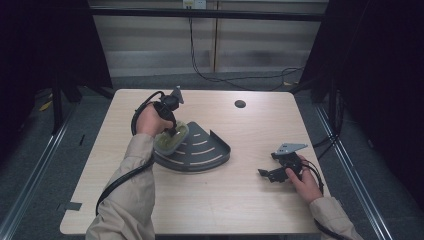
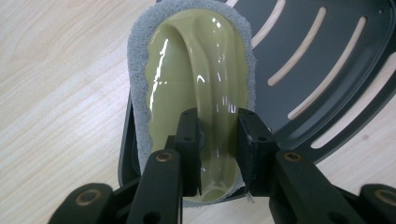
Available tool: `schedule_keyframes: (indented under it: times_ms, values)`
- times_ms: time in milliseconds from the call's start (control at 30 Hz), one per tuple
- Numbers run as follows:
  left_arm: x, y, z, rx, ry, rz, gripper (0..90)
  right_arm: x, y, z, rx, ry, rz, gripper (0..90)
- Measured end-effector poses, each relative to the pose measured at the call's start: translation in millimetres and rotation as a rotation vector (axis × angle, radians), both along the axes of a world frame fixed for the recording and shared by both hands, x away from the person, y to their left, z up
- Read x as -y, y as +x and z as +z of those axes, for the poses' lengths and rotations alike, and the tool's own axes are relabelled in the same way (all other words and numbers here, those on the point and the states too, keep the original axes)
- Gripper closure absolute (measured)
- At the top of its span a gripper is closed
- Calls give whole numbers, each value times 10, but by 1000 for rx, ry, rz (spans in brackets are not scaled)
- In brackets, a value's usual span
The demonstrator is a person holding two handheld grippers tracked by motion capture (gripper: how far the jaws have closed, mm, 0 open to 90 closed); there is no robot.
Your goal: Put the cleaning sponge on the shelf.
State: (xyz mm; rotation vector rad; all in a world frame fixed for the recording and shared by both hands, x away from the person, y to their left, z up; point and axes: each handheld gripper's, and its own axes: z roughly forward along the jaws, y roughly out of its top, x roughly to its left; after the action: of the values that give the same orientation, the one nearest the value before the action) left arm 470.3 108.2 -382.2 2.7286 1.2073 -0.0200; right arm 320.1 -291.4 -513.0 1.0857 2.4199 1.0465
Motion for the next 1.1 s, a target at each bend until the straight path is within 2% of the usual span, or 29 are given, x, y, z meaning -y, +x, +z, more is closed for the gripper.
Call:
schedule_keyframes:
  times_ms: [233, 600, 700, 733, 767, 900, 1000, 1033, 1100]
  values:
    - [-35, 11, -66, -6, -3, 16, 718, 0, 0, 0, 0, 0, 0, 109]
    - [-46, 26, -168, -8, -8, 1, 716, -1, 0, 0, 0, 0, 0, 109]
    - [-56, 17, -186, -21, -17, 14, 716, -1, 0, 0, 0, 0, 0, 109]
    - [-65, 24, -189, -24, -16, 2, 716, -1, 0, 0, 0, 0, 0, 108]
    - [-63, 15, -198, -27, -17, 13, 716, -1, 0, 0, 0, -1, 0, 109]
    - [-65, 15, -223, -29, -11, -3, 716, -1, 0, 0, 0, 0, 0, 109]
    - [-55, -3, -238, -32, -12, 5, 717, -1, 0, 0, 0, -1, 0, 109]
    - [-59, 0, -242, -36, -11, -9, 717, -1, 1, -1, 2, 0, 1, 109]
    - [-57, -16, -256, -46, -13, 1, 716, -1, 1, -1, 2, 0, 1, 109]
